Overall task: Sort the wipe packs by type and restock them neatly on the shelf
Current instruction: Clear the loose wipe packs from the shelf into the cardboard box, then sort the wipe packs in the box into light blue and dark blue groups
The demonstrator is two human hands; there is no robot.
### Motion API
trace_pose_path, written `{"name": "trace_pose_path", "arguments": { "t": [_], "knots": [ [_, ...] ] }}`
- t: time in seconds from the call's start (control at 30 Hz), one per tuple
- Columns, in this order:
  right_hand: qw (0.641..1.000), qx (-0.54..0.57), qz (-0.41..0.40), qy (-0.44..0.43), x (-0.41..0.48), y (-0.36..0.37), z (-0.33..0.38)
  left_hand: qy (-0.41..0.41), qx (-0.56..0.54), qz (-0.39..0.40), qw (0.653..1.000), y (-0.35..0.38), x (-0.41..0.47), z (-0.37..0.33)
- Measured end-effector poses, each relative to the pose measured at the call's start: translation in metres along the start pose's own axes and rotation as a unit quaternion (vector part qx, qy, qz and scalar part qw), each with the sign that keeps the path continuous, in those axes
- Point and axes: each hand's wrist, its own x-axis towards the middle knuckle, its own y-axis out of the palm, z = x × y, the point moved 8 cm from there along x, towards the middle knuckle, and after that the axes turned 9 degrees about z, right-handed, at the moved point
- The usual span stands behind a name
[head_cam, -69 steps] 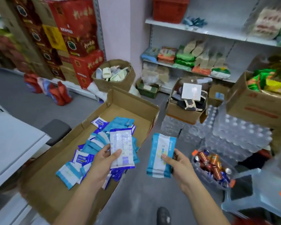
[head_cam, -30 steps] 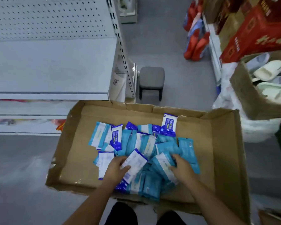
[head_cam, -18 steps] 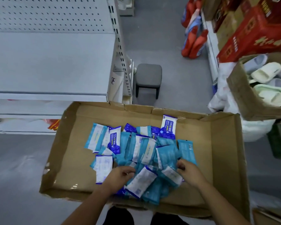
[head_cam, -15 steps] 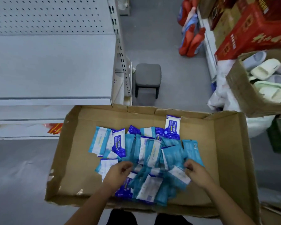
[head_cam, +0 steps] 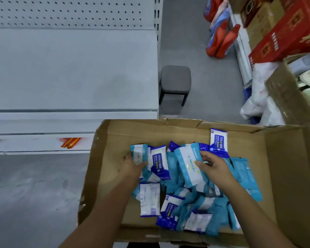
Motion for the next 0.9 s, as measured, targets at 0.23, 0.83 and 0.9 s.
{"name": "trace_pose_path", "arguments": {
  "t": [0.23,0.83,0.9],
  "knots": [
    [1.0,0.015,0.012,-0.016,0.018,-0.002,0.014,0.034,-0.081,0.035,0.996,0.052,-0.012,0.004],
    [0.986,-0.02,0.16,-0.034,0.121,0.092,0.059,0.077,0.004,0.039,0.996,-0.064,-0.017,-0.032],
    [0.988,-0.023,0.145,-0.049,0.13,0.099,0.063,0.054,0.044,0.104,0.992,-0.041,-0.021,-0.034]
  ]
}}
